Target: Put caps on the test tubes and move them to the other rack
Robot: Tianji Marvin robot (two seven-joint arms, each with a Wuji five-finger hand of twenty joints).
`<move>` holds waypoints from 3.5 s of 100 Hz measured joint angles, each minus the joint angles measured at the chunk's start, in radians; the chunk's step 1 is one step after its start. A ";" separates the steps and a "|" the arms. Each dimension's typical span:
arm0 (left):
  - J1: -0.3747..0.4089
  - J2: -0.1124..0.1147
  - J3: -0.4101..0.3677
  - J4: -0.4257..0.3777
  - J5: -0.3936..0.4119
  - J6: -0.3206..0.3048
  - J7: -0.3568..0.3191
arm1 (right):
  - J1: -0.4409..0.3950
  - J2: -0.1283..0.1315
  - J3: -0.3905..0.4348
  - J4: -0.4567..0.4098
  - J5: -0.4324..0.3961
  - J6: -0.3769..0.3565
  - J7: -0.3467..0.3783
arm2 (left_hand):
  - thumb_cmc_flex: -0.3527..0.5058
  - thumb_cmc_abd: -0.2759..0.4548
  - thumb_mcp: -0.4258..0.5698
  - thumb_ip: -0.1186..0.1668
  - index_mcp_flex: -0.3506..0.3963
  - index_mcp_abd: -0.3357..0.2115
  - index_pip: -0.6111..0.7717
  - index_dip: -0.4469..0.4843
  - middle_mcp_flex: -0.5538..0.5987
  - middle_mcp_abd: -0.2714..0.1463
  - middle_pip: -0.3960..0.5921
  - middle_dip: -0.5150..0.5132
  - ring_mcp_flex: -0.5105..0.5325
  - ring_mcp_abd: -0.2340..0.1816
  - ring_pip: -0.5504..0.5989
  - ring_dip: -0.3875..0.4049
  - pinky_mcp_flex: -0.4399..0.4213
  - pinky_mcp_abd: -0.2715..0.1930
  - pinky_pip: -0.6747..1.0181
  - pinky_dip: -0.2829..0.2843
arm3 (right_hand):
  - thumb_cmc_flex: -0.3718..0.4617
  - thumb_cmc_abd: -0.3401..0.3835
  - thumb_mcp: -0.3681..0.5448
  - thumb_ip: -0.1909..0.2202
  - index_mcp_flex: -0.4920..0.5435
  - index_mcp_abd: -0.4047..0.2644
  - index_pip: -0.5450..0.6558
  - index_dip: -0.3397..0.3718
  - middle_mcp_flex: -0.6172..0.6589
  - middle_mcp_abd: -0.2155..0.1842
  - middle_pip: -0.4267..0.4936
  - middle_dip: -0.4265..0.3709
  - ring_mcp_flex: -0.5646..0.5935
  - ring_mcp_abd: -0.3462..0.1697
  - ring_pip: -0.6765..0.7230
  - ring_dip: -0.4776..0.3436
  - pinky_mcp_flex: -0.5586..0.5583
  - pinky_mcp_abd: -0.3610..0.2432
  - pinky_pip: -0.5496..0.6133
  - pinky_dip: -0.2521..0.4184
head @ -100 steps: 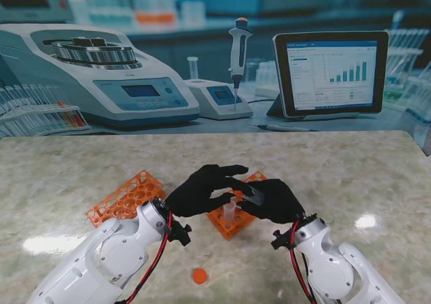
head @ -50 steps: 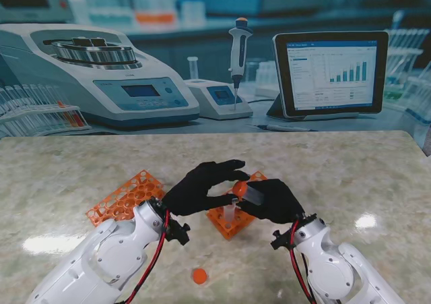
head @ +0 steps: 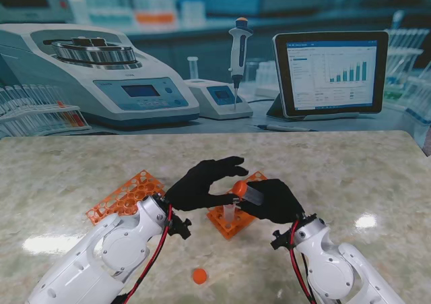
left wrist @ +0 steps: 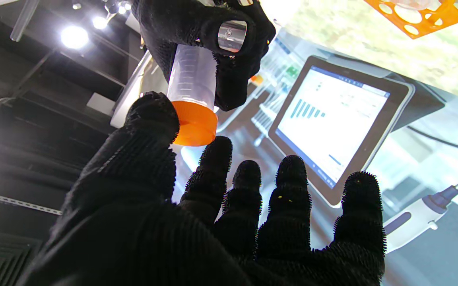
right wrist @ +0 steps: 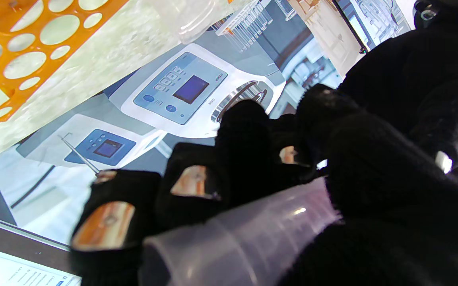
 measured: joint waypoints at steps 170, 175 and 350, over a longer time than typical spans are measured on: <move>-0.008 -0.006 0.024 0.013 0.030 -0.026 0.026 | 0.000 0.001 0.005 0.001 0.001 0.002 0.003 | 0.196 0.001 0.039 -0.069 -0.014 0.013 0.202 0.010 0.064 -0.013 0.020 0.000 0.047 0.000 0.013 0.001 0.006 0.000 0.000 0.000 | 0.000 0.000 0.000 0.000 0.000 0.000 0.004 0.001 0.000 0.000 0.000 0.000 0.000 0.000 0.000 0.001 0.000 0.000 0.000 0.002; -0.008 -0.006 0.023 0.013 0.030 -0.029 0.024 | 0.000 0.001 0.005 0.001 0.001 0.002 0.003 | 0.196 -0.002 0.047 -0.069 -0.014 0.013 0.201 0.001 0.064 -0.013 0.020 0.000 0.047 0.000 0.013 0.001 0.006 0.000 0.000 0.000 | 0.000 0.000 0.000 0.000 0.000 0.000 0.004 0.001 0.000 0.000 0.000 0.000 0.000 0.000 0.000 0.001 0.000 0.000 0.000 0.002; 0.042 0.005 -0.011 -0.076 -0.036 -0.003 -0.017 | 0.003 0.001 -0.001 -0.002 0.004 0.003 0.010 | 0.186 0.210 -0.240 0.020 0.033 -0.080 0.074 0.009 0.079 0.036 0.015 -0.008 0.085 0.026 0.012 0.001 0.043 0.008 0.000 0.000 | 0.000 -0.001 -0.001 0.000 0.000 -0.017 0.015 0.002 0.000 0.000 0.000 0.000 0.001 0.000 0.012 0.004 -0.002 0.000 0.000 -0.001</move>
